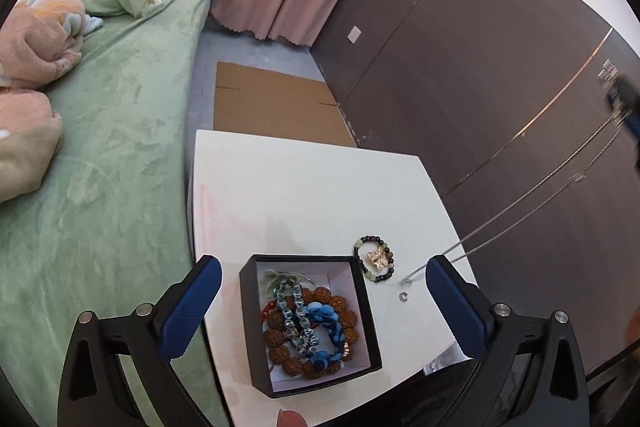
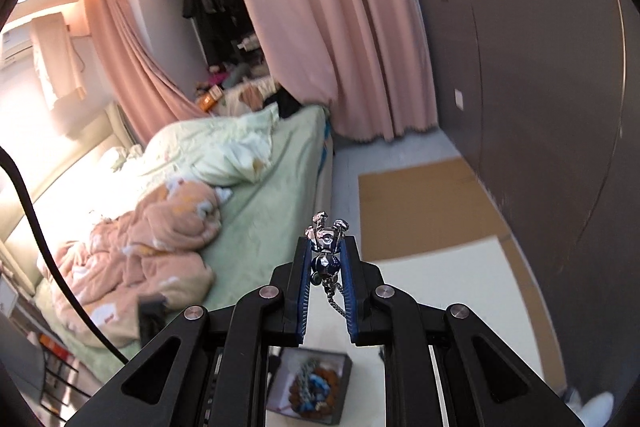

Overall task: Organize jewelry
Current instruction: 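Lift the silver skull chain with the right gripper and carry it over the black box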

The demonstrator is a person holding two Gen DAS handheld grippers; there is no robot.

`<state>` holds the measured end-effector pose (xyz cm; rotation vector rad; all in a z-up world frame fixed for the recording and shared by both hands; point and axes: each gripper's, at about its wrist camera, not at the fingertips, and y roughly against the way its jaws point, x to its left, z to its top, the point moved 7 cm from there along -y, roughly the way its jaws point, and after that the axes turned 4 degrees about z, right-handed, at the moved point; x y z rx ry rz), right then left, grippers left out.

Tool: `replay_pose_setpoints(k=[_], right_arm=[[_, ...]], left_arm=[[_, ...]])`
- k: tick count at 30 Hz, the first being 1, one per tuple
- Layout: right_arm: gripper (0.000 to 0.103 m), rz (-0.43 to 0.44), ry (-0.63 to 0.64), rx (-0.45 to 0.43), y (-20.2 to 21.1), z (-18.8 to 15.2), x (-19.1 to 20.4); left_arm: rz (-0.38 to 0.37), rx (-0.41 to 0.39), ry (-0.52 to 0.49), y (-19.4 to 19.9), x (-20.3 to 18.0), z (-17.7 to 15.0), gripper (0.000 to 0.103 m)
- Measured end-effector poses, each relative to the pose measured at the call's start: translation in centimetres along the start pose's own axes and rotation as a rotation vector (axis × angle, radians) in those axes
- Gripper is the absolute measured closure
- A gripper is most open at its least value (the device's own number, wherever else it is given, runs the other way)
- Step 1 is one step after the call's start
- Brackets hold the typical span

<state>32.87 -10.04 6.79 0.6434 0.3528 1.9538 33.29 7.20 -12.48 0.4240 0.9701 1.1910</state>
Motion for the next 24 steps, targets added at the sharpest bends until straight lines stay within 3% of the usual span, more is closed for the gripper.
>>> replay_pose_setpoints(k=[10, 16, 24], right_arm=[[0.087, 0.018, 0.133, -0.082, 2.4, 5.0, 6.4], [0.087, 0.051, 0.164, -0.073, 1.3, 4.7, 9.0], [0.087, 0.042, 0.154, -0.037, -0.8, 3.3, 8.6]], left_arm=[[0.0, -0.069, 0.055, 2.5, 2.5, 1.7, 0.001], [0.032, -0.108, 0.08, 3.4, 4.1, 2.2, 0.001], [0.032, -0.124, 0.076, 4.1, 4.5, 2.3, 0.001]])
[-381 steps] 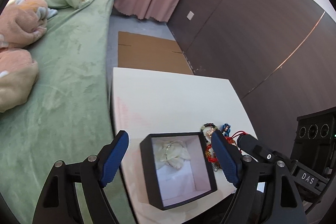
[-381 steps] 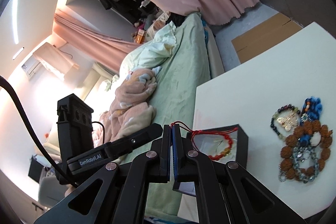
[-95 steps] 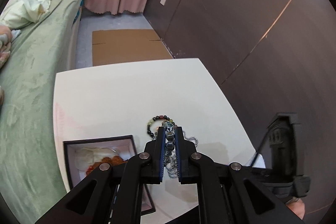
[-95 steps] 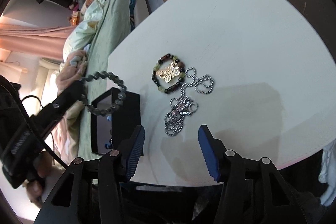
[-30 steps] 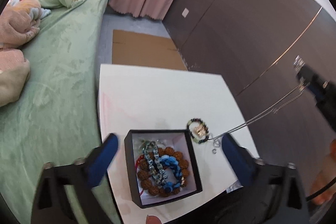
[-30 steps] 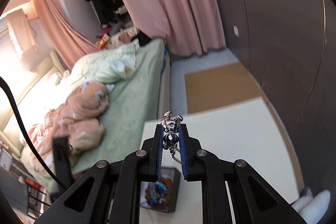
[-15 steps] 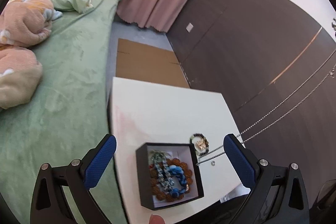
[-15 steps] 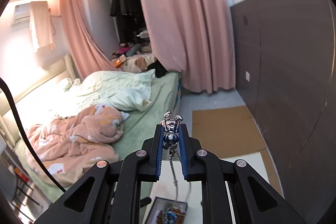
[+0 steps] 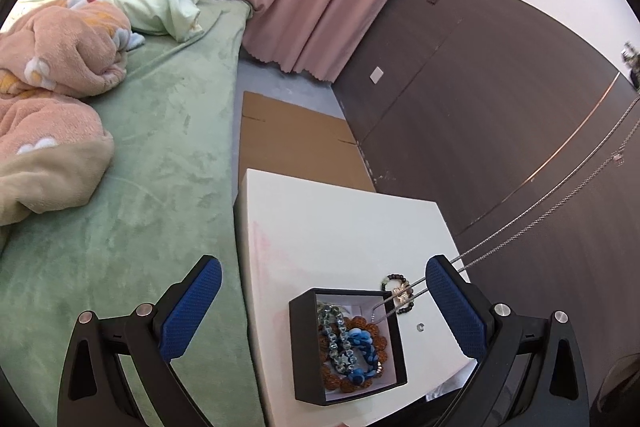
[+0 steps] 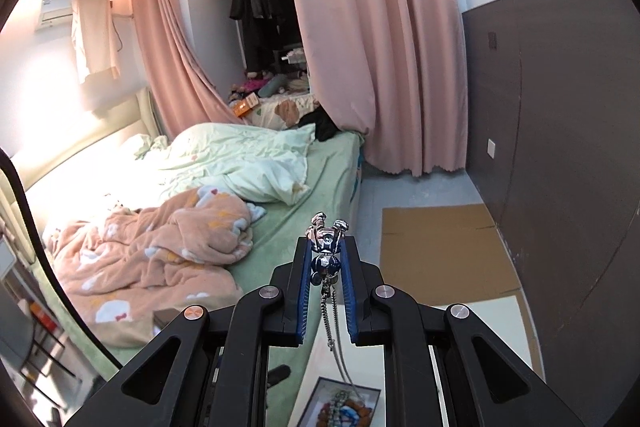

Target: Organize jewelry

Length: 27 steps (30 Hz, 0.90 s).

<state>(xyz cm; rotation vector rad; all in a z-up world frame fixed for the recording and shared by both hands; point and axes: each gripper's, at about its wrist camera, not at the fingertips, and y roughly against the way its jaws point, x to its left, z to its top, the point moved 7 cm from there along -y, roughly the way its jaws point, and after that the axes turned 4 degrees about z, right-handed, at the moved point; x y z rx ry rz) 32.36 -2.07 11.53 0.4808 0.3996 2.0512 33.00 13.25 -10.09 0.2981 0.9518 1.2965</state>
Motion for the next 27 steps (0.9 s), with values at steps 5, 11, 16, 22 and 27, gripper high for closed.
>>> replay_pose_setpoints(k=[5, 11, 16, 22, 27], right_arm=[[0.087, -0.003, -0.02, 0.038, -1.5, -1.6, -0.6], [0.087, 0.009, -0.054, 0.106, -3.8, -4.7, -1.6], [0.087, 0.012, -0.091, 0.183, -6.2, -8.6, -2.9], [0.087, 0.021, -0.156, 0.248, -8.1, -12.6, -4.9], [0.066, 0.054, -0.204, 0.321, -9.5, -15.6, -6.2]], left_arm=[[-0.016, 0.013, 0.025, -0.1, 0.3, 0.0, 0.002], [-0.018, -0.004, 0.049, -0.1, 0.6, 0.0, 0.003], [0.006, -0.009, 0.057, -0.2, 0.8, -0.2, 0.003], [0.025, -0.004, 0.037, -0.7, 0.7, -0.5, 0.003], [0.038, 0.007, 0.008, -1.4, 0.3, -0.8, 0.003]])
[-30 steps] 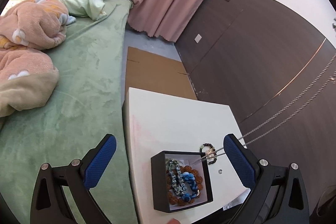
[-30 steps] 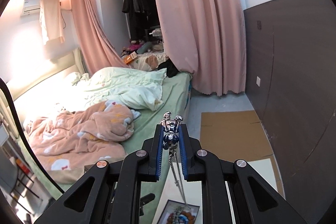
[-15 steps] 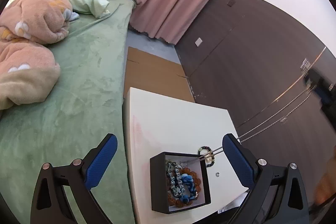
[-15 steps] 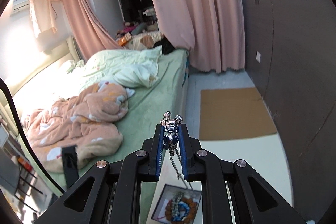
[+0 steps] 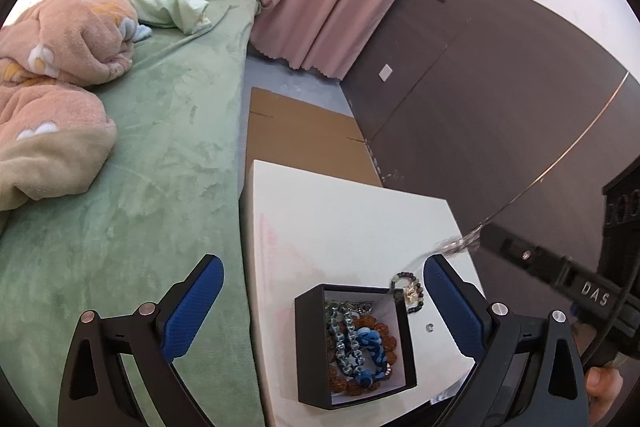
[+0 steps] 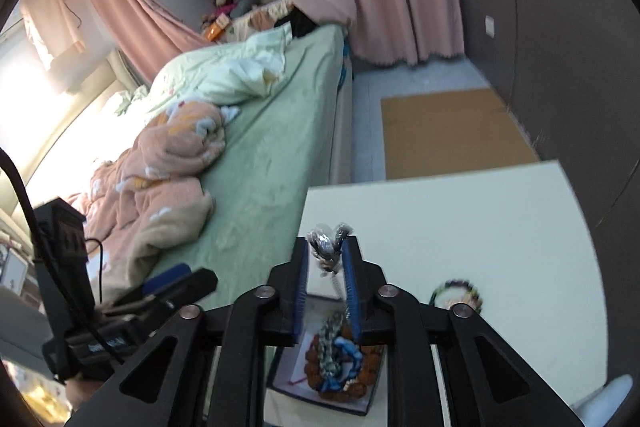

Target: Organize jewelry

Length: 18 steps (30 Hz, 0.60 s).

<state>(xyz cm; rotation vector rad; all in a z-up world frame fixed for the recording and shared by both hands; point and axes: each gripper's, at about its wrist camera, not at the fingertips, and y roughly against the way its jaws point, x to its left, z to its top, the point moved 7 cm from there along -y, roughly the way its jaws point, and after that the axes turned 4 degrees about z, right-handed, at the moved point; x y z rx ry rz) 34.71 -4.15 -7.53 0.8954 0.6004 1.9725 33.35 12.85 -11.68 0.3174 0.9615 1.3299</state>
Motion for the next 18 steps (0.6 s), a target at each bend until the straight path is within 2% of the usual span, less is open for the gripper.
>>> replay_pose_setpoints(k=[2, 13, 18], right_arm=[[0.053, 0.01, -0.026, 0.022, -0.4, -0.8, -1.0], [0.052, 0.021, -0.213, -0.063, 3.7, -2.6, -9.9], [0.052, 0.013, -0.28, -0.056, 3.7, -3.7, -13.0]], left_arm=[[0.01, 0.001, -0.014, -0.3, -0.2, -0.2, 0.003], [0.001, 0.037, -0.088, -2.5, -3.6, -1.0, 0.003], [-0.004, 0.057, -0.129, -3.7, -5.7, -1.5, 0.003]])
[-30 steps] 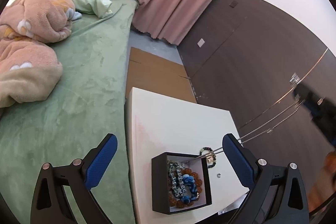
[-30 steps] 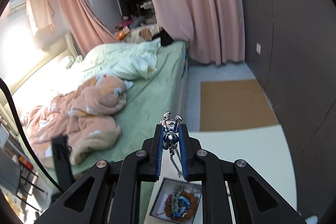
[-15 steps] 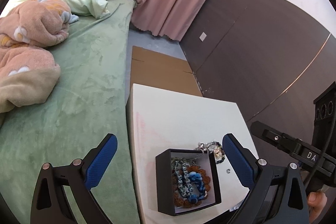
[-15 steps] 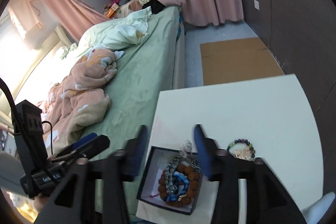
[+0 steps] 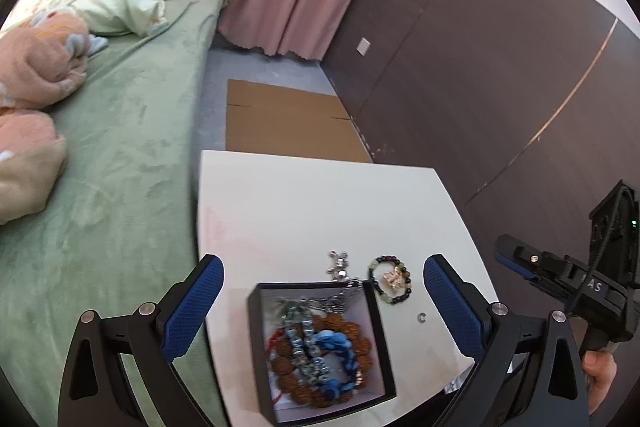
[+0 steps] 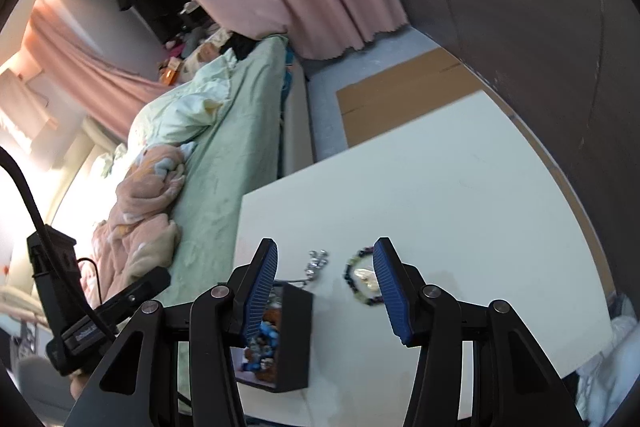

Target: Organize jewelry

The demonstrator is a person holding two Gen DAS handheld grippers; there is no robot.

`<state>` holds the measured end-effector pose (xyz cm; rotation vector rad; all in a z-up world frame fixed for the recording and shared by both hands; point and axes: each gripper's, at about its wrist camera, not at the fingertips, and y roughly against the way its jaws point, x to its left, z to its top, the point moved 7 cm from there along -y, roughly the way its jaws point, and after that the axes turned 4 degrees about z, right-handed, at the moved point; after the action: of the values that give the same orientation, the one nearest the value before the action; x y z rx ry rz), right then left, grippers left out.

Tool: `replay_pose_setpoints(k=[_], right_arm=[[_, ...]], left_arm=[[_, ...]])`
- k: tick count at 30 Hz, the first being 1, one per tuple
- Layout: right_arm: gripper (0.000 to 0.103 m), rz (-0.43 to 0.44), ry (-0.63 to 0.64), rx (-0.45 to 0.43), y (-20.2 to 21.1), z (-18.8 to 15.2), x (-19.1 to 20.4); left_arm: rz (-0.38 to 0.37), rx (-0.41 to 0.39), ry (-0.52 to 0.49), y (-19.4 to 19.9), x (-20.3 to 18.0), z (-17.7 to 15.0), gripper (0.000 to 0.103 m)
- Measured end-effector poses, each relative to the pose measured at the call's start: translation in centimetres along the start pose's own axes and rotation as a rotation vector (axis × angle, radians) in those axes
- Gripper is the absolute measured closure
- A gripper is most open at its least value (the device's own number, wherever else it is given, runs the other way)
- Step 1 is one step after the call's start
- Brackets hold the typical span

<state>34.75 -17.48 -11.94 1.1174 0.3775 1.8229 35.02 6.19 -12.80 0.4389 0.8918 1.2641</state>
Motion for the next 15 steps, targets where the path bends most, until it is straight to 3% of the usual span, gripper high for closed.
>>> replay_pose_setpoints(k=[11, 15], right_arm=[[0.053, 0.048, -0.054, 0.25, -8.0, -1.3, 0.5], [0.066, 0.025, -0.048, 0.327, -11.1, -1.6, 1.4]], left_arm=[[0.058, 0.001, 0.051, -1.5, 0.4, 1.0, 0.01], [0.077, 0.013, 0.1, -1.7, 2.3, 1.4, 0.012]])
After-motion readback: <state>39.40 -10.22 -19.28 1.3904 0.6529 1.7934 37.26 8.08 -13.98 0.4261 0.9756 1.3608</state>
